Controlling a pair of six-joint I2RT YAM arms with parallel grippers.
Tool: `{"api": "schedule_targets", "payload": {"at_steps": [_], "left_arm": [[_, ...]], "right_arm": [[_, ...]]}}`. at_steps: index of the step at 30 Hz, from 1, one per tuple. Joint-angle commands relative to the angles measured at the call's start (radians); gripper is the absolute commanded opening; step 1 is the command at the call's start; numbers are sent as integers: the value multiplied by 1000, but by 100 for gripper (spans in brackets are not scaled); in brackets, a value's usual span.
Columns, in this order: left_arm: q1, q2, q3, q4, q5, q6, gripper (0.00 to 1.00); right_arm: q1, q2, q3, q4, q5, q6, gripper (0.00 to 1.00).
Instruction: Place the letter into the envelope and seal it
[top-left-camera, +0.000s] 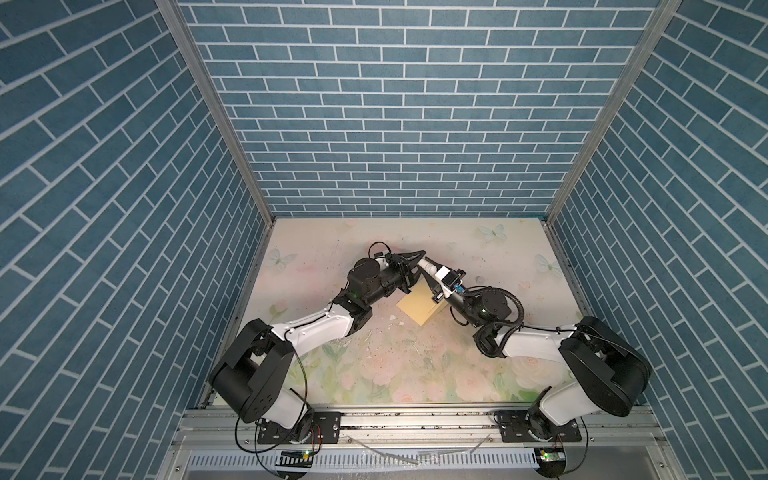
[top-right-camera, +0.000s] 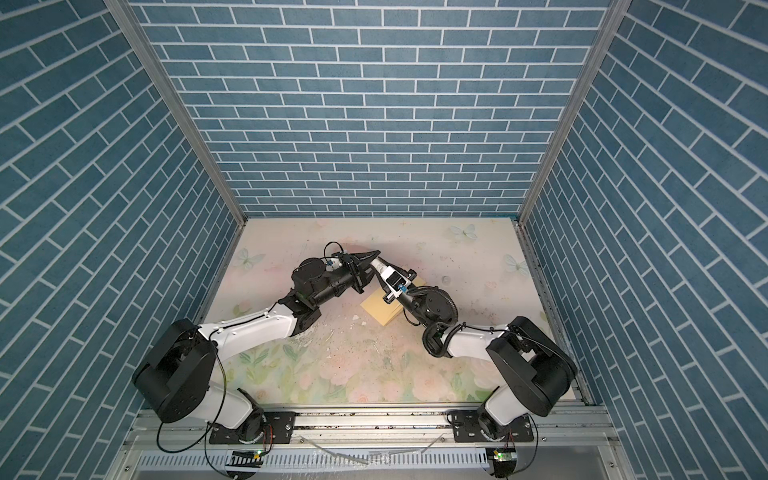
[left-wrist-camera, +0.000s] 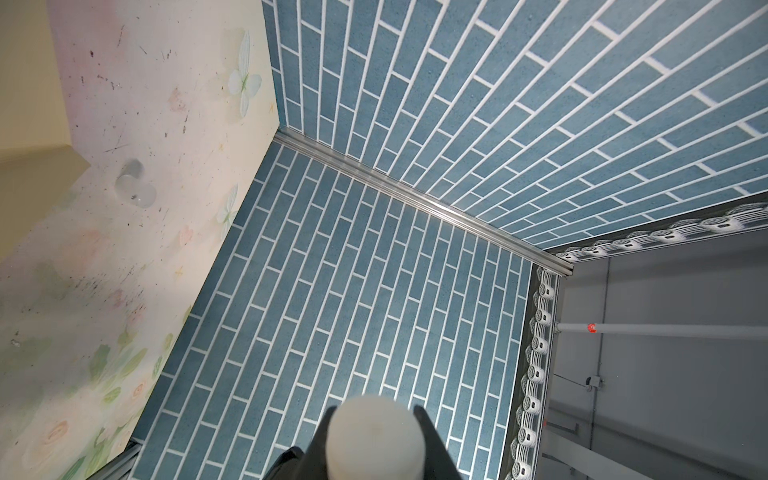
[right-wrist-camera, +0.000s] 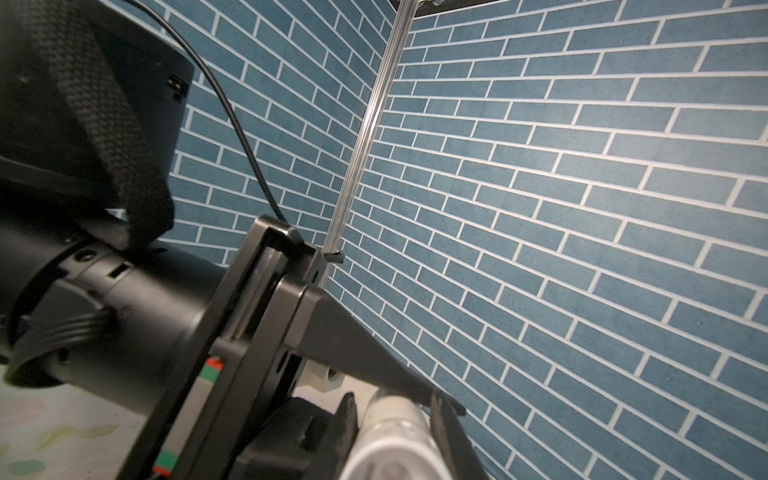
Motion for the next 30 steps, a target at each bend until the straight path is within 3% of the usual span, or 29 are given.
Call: {"api": "schedule_targets", "payload": {"at_steps": [1,5,8,13,16,19,24,30], "left_arm": [[-6,12,4,27,16,70,0],[10,-9,14,-58,17,202,0],[35,-41,17,-165,10,336,0],[66,-126,43,-436,-58,673,0],[64,-181,88,-640,-156,957,0],[63,-218,99,-738,-226,1171,0],[61,-283,6,-662,-254,1431,0],[59,-340,-98,-529,-217,1675,0]], "right_arm": [[12,-2,-8,18,-3,-4,24],[12,-24,-25,16,-12,41,57],[12,-52,-58,16,2,80,72],[12,-140,-118,-72,77,167,77],[12,-228,-127,-245,156,245,78],[12,-313,-110,-480,247,323,78],[11,-398,-46,-849,387,474,80],[10,-438,10,-1139,493,655,82]]}}
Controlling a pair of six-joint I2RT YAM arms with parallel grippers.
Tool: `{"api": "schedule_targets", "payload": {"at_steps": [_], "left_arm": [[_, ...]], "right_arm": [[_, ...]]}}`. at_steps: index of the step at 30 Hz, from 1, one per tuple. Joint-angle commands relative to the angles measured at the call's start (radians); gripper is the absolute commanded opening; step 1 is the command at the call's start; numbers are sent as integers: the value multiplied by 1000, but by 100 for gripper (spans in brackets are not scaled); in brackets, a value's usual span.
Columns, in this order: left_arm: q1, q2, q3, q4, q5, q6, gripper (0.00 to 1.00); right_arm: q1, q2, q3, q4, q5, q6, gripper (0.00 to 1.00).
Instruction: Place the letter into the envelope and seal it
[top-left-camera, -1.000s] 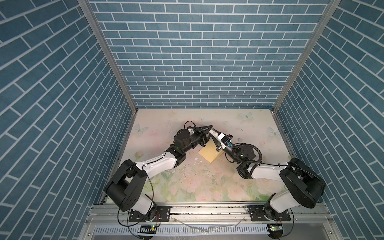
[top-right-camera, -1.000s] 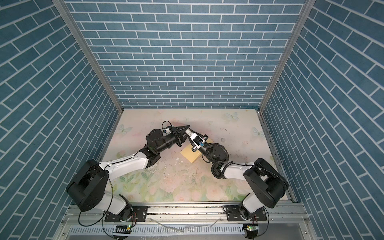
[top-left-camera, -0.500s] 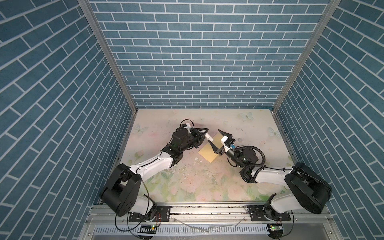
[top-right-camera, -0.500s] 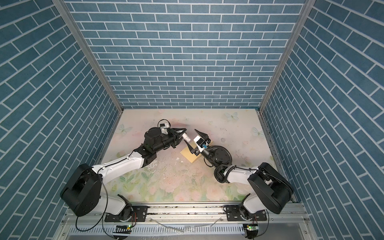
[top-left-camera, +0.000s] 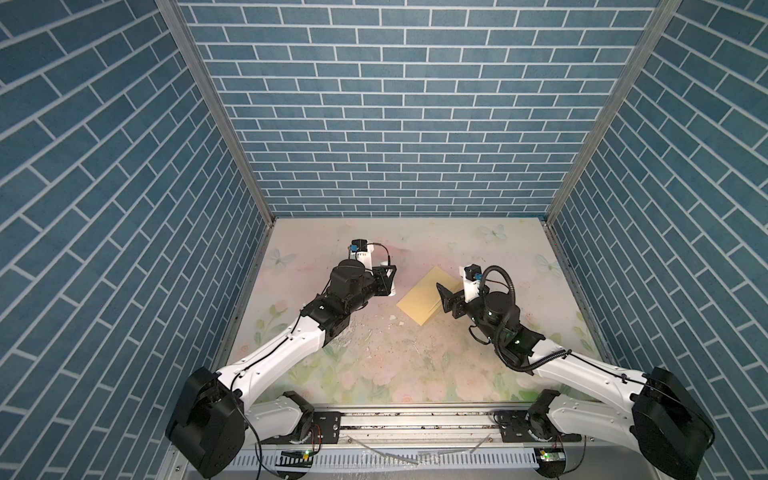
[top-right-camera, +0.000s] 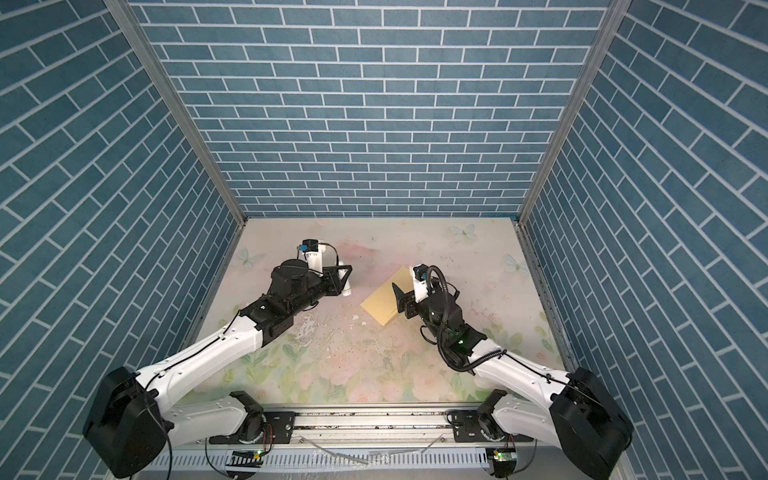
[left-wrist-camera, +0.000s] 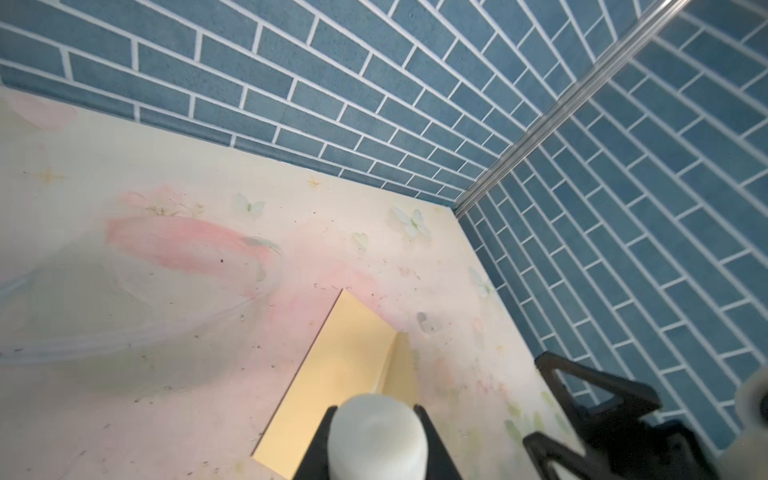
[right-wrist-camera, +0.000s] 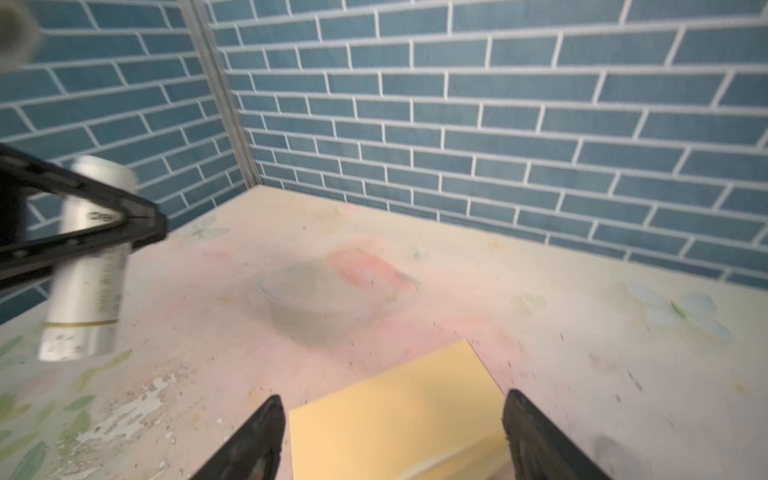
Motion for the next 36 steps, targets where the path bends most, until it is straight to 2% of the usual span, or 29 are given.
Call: {"api": "schedule_targets", "payload": {"at_steps": [1,6,12,17,19,23,27,32,36], "left_arm": [[-4,-35,-46,104,18,233,0],[-4,-57,-121,198,59,290,0],[-4,-62,-163,253,89,325,0],[-4,-76,-162,243,106,280,0],[-4,-76,-141,207,80,196,0],[3,-46,-55,59,54,-58,0],[26,9,15,2,134,-348,0],[40,78,48,34,248,-645,0],[45,118,51,46,292,-808,0]], "right_arm": [[3,-29,70,-256,102,178,82],[2,-5,114,-391,120,299,83],[-1,109,237,-523,123,426,84],[-7,189,301,-544,101,492,85],[-16,195,294,-513,89,514,85],[-24,155,204,-289,-2,475,85],[-27,116,148,-157,-53,395,83],[-26,73,137,-168,-29,295,83],[-27,66,145,-229,29,265,83]]}}
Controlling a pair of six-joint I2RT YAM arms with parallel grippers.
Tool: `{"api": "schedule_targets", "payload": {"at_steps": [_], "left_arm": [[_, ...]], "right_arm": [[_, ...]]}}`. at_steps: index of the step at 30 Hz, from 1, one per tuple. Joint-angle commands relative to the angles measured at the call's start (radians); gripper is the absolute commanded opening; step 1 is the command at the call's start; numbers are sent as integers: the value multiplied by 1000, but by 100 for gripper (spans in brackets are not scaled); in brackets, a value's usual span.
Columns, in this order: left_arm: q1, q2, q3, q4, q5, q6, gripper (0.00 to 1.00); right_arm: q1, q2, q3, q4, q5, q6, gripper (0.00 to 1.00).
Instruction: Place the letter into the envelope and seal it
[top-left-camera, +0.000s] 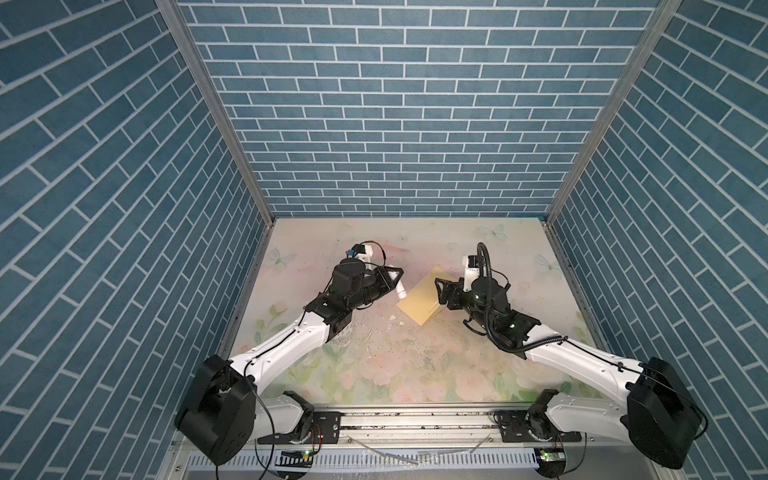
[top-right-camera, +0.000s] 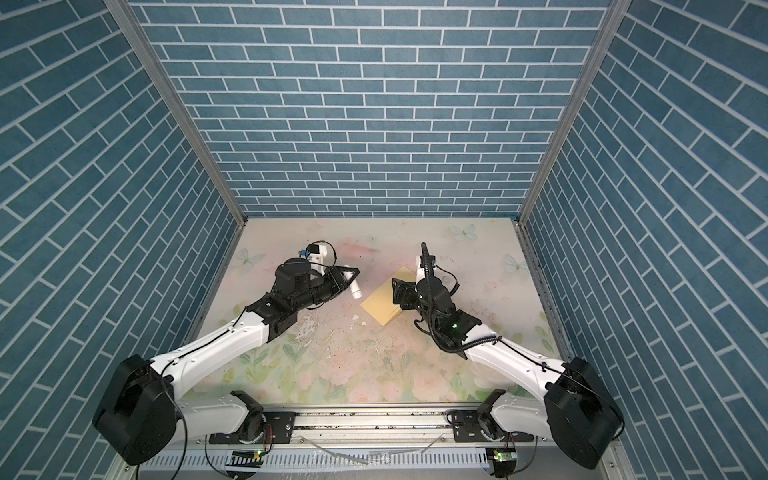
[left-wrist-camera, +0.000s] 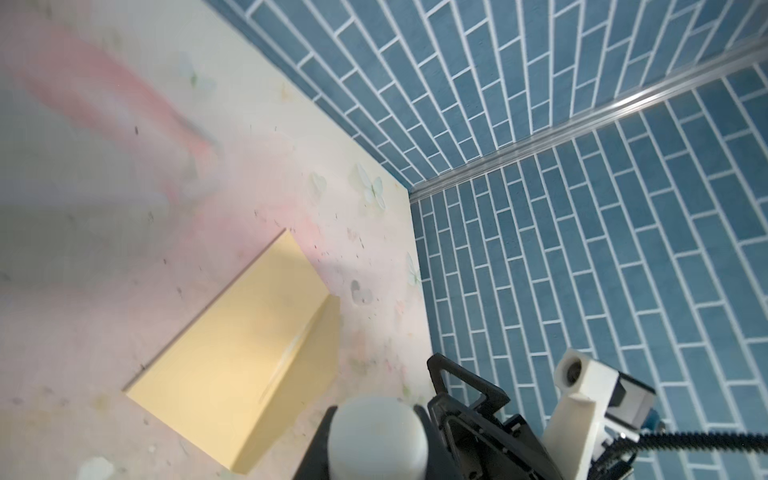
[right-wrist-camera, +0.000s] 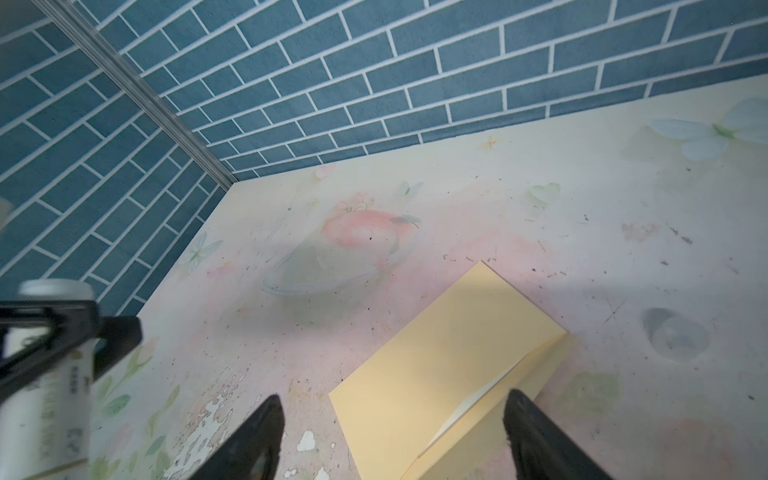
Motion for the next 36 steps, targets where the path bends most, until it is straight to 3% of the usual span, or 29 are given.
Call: {"api": "schedule_targets", "payload": {"at_steps": [1,5,8,15,23,31,36], "left_arm": [[9,16,23,-7,62,-226,0],[10,27,-28,82,68,-377,0],[12,37,-36,95,67,-406,0],[12,58,-26,112,67,-378,0],[11,49,-23,86,50,-335,0],[16,42,-26,74,43,-313,0],[16,47,-28,77,42,-307,0]], "right_arm": [[-2,-14,-7,-34,61,-51,83],[-8,6,29,-140,150,32,83],[-13,45,90,-249,178,74,83],[-31,170,225,-407,148,199,83],[-32,316,332,-544,138,449,74],[-30,381,365,-680,164,570,67],[-28,404,352,-643,117,602,63]]}}
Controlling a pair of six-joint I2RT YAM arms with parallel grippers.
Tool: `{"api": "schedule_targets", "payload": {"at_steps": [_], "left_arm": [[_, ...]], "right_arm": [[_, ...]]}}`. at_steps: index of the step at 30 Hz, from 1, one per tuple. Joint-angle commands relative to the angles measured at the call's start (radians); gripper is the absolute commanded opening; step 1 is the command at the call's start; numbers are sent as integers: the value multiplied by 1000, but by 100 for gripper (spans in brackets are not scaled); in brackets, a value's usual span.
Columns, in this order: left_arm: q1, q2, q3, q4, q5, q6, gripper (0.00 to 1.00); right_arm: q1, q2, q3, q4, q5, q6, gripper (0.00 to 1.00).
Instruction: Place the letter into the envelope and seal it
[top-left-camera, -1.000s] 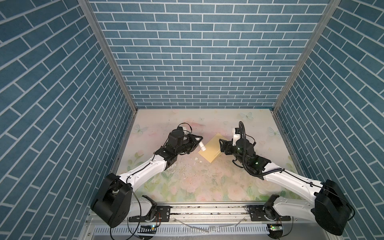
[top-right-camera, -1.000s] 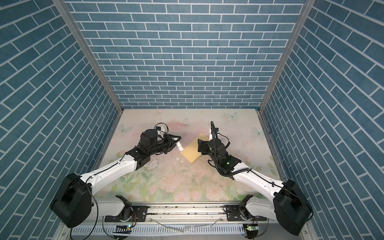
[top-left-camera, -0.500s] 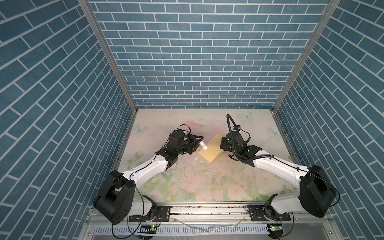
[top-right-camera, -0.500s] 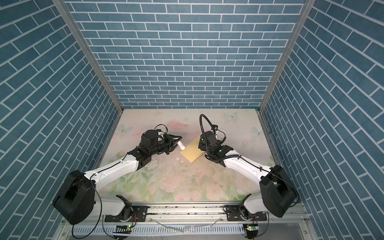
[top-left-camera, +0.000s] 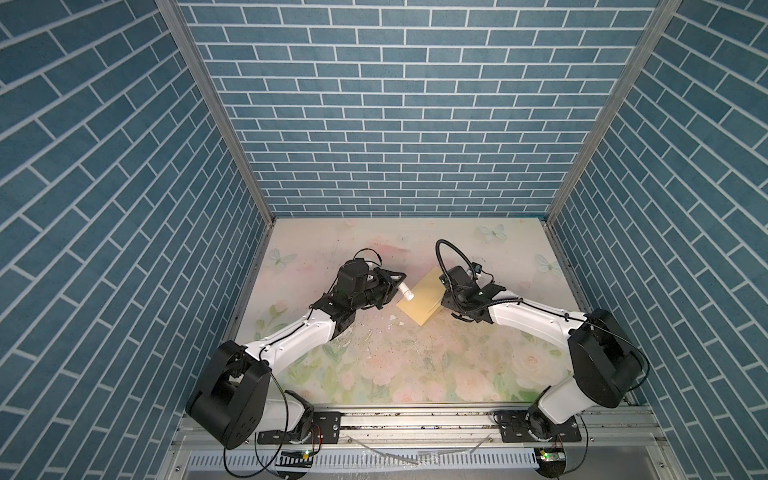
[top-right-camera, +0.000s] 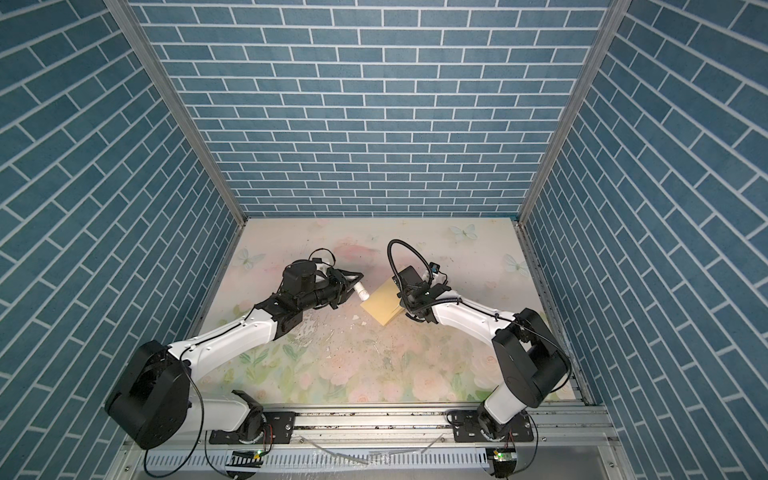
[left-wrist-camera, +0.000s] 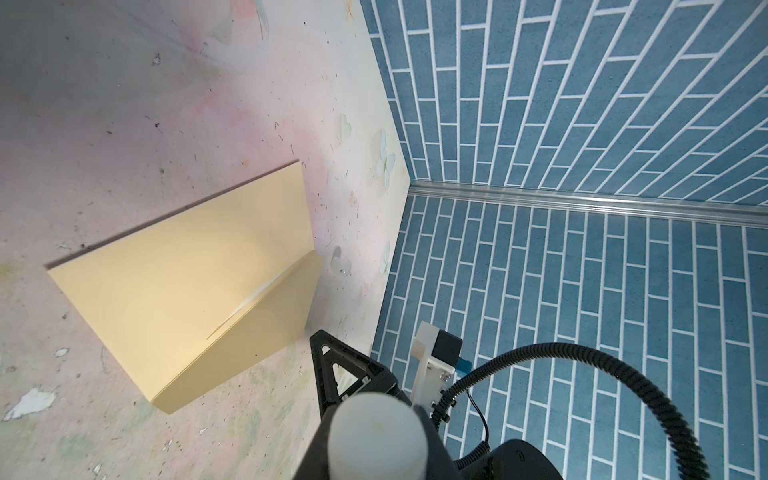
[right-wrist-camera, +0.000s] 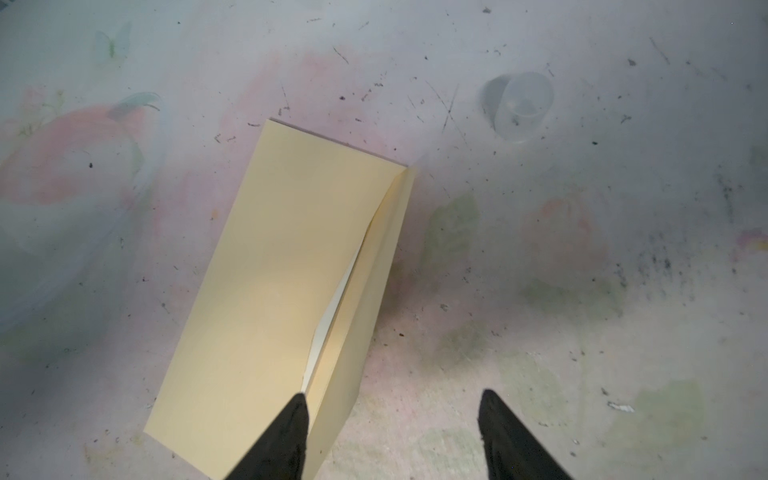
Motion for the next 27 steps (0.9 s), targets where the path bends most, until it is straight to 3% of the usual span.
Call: {"api": "schedule_targets", "payload": {"at_steps": [1,12,21,27], "left_arm": [[7,-9,-4,11,-7,23,0],[10,-12,-13,17,-9,32,0],[10,-20,-11,-3,-21,57,0],[10,-28,0,-26,-34,99,0]], "right_arm": [[-1,25,37,-11,-16,92,61],[-4,97,38,91,-42,100,40],[-29,99,-3,193,-58,8,2],[-69,63,-25,233,-137,-154,0]]}}
